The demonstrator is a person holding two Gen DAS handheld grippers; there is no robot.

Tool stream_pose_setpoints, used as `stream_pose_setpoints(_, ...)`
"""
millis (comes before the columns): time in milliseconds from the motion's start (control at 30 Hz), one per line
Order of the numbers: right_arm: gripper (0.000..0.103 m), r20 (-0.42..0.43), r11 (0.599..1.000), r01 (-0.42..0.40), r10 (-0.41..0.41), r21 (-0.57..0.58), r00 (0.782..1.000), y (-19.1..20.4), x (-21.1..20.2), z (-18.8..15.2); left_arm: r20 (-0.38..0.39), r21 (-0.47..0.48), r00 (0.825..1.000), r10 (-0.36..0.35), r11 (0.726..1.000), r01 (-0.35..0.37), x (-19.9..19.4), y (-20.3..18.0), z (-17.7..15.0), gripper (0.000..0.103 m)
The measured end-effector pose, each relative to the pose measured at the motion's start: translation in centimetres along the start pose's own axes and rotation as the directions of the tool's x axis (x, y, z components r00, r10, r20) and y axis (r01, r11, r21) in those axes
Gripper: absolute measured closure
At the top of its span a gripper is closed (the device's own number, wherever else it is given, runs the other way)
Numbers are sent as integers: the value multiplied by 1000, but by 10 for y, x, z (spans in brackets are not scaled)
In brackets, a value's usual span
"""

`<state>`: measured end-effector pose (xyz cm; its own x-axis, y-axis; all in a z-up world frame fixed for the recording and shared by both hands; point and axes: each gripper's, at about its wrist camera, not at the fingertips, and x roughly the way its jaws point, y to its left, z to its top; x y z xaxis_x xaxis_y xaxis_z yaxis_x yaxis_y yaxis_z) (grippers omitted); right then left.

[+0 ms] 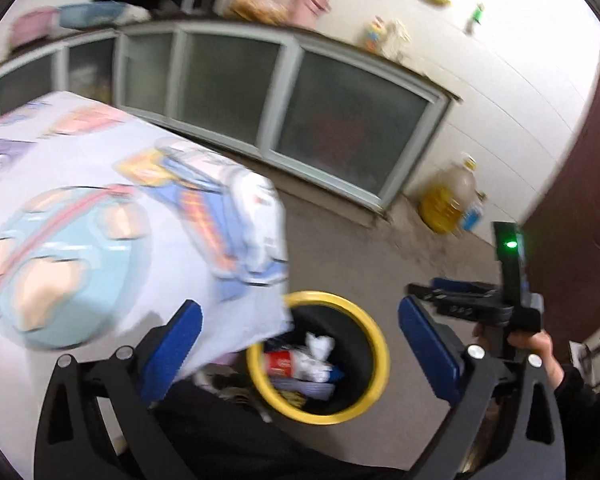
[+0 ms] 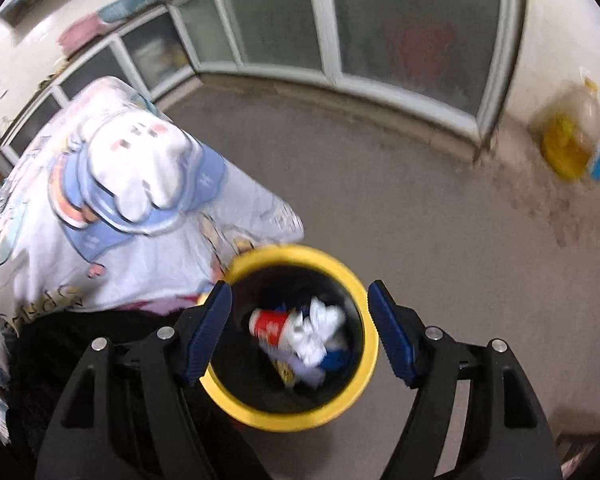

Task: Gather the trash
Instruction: 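Move both open tools from the bin back over the table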

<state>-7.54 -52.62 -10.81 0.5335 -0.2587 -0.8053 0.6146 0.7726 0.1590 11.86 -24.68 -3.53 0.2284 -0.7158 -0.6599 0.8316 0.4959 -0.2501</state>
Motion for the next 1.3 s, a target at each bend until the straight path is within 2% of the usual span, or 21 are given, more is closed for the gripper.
stream_pose_setpoints(67, 35, 46, 998, -39, 42, -54, 998, 21, -10, 8, 41, -31, 994, 102, 994, -101, -30, 26, -8, 8)
stream_pose_setpoints(167, 35, 76, 982, -123, 135, -143, 988, 66, -20, 25, 67, -101, 954, 291, 953, -284, -74, 71, -18, 8)
stream_pose_setpoints(233, 35, 84, 965, -167, 187, -201, 979, 98, -24, 37, 71, -145, 913, 401, 910, -388, -97, 97, -24, 8)
stream_pose_setpoints(300, 35, 85, 935, -222, 254, -275, 963, 142, -26, 52, 77, -187, 858, 509, 852, -489, -125, 126, -29, 8)
stream_pose_setpoints(467, 36, 46, 834, -344, 401, -431, 915, 258, -25, 82, 60, -254, 756, 652, 742, -620, -166, 186, -28, 8)
stream_pose_setpoints(533, 36, 33, 792, -373, 442, -484, 896, 305, -24, 93, 47, -275, 732, 679, 713, -644, -174, 197, -28, 8)
stream_pose_setpoints(567, 36, 20, 775, -389, 459, -499, 888, 324, -23, 97, 44, -291, 726, 686, 704, -648, -177, 207, -27, 8)
stream_pose_setpoints(667, 36, -25, 725, -436, 502, -533, 865, 373, -17, 108, 40, -310, 749, 662, 721, -620, -175, 230, -25, 8)
stream_pose_setpoints(767, 36, -81, 694, -471, 516, -544, 853, 415, -2, 120, 39, -312, 749, 661, 720, -620, -161, 247, -19, 8)
stream_pose_setpoints(833, 36, -121, 677, -496, 521, -544, 845, 439, 10, 126, 35, -332, 759, 651, 723, -605, -157, 261, -17, 8)
stream_pose_setpoints(933, 36, -152, 668, -487, 496, -563, 855, 468, 29, 134, 13, -393, 808, 589, 746, -537, -153, 289, -12, 8)
stream_pose_setpoints(1000, 37, -187, 657, -502, 490, -563, 851, 487, 41, 141, 4, -406, 823, 568, 753, -517, -148, 302, -9, 8)
stream_pose_setpoints(1167, 41, -258, 635, -521, 464, -570, 847, 535, 66, 151, -53, -366, 815, 577, 748, -554, -135, 326, 5, 8)
stream_pose_setpoints(1300, 41, -334, 621, -568, 462, -540, 822, 562, 81, 158, -64, -337, 830, 553, 771, -540, -127, 336, 12, 8)
